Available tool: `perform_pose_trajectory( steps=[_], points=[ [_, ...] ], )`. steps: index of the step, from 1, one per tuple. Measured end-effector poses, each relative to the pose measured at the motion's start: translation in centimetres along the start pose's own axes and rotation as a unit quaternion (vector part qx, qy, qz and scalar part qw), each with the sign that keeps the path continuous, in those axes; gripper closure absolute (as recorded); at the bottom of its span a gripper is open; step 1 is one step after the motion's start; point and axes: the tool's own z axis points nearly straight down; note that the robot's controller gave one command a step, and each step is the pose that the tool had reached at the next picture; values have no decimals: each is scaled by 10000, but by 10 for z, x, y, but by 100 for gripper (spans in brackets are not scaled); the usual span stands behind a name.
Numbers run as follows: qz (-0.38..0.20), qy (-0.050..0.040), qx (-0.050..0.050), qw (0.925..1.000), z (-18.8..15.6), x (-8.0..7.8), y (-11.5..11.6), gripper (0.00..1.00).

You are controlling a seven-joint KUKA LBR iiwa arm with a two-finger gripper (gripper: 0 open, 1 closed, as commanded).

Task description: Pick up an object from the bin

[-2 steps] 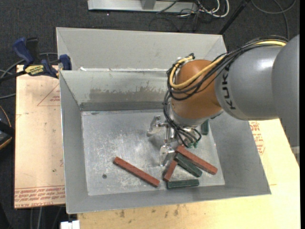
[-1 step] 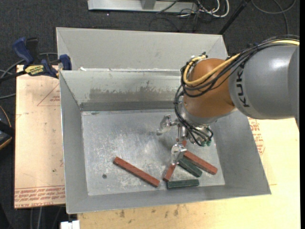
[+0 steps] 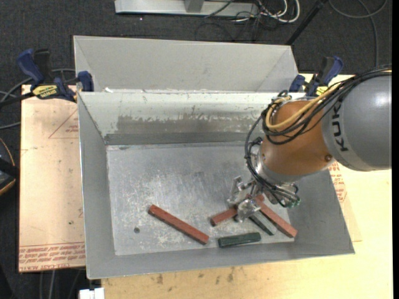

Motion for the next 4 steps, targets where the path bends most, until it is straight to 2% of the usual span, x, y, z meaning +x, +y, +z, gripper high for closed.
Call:
perform_pose_trajectory(
  steps=[1, 2, 3, 4],
  points=[
    [0, -1, 0, 10000, 0, 0, 0, 100],
    [-91, 55, -20, 9999, -106, 9, 11, 100],
    [-91, 56, -21, 9999, -106, 9, 11, 100],
    [-133, 10, 2, 9999, -67, -1, -16, 100]
  ],
)
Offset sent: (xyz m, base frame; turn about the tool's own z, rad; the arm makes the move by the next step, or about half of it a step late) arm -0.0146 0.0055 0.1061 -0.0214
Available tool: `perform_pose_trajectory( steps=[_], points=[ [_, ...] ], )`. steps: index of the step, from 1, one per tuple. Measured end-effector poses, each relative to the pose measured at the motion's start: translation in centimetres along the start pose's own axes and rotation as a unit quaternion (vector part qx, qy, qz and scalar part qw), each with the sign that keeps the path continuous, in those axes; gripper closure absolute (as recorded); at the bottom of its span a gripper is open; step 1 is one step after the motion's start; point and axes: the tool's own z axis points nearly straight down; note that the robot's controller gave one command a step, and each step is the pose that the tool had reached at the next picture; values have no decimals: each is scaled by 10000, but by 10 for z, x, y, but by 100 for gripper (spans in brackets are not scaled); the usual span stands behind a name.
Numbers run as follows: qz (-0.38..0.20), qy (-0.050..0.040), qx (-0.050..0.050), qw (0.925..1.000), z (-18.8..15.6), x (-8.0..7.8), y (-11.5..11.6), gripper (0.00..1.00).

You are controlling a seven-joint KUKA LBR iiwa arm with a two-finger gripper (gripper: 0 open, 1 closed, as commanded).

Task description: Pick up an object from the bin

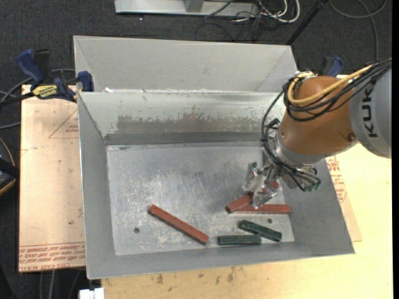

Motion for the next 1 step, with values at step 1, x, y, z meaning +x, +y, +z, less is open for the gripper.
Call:
perform_pose_trajectory(
  steps=[1],
  points=[
    [343, 54, -21, 9994, -165, -5, -12, 100]
  ],
)
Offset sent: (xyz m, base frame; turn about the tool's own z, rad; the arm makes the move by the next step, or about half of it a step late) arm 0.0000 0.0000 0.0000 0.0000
